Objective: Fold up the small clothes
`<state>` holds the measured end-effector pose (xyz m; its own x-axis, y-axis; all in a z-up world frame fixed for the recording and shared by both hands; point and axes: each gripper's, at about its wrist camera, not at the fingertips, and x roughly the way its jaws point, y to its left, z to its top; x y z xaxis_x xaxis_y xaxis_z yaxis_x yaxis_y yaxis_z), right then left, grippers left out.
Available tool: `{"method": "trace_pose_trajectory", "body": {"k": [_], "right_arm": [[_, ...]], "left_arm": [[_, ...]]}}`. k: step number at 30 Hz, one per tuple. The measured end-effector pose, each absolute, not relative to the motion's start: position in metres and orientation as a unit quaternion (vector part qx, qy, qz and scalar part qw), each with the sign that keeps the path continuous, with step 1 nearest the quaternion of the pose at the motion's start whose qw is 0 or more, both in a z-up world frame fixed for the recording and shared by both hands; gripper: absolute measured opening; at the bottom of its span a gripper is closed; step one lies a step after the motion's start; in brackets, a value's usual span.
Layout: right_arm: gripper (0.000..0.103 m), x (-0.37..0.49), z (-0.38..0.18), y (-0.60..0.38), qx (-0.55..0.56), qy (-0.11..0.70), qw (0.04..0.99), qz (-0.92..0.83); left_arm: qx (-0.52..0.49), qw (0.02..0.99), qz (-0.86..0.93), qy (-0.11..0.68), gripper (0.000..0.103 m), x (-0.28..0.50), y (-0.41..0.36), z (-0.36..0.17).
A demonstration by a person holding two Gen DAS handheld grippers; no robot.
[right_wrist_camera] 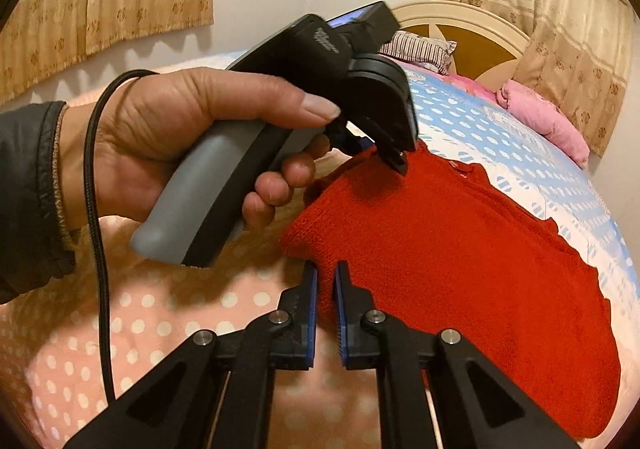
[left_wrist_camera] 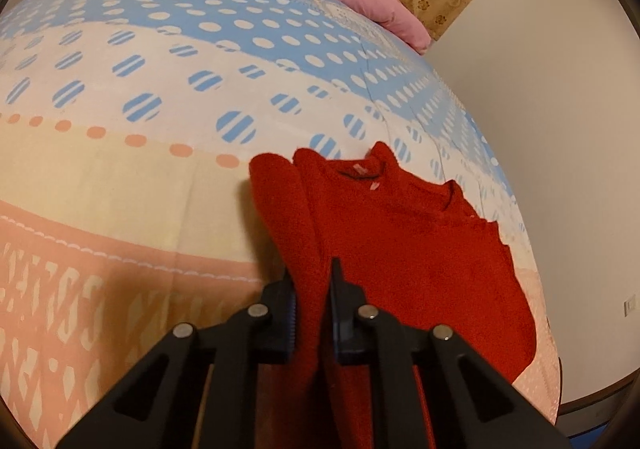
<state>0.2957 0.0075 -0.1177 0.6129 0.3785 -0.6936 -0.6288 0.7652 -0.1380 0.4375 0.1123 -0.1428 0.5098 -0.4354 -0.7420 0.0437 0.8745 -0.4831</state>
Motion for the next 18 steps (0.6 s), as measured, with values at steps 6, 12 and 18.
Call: {"method": "trace_pose_trajectory", "body": {"k": [6,12,18], "right_arm": [[0.007,0.299,-0.106,-0.017,-0.136,0.335,0.887,0.288],[0.006,0.302,-0.092,-0.051,-0.085,0.331,0.895,0.286],[0.006,0.304,-0.081,-0.090,-0.029,0.325,0.902,0.282]], "left_arm": [[-0.212,0.849,-0.141,0.464,0.013,0.435,0.105,-0.129],[-0.228,0.849,-0.159,0.449,0.013,0.434,0.086,-0.104],[-0.218,0.854,-0.175,0.438,0.013,0.433,0.053,-0.081]]}}
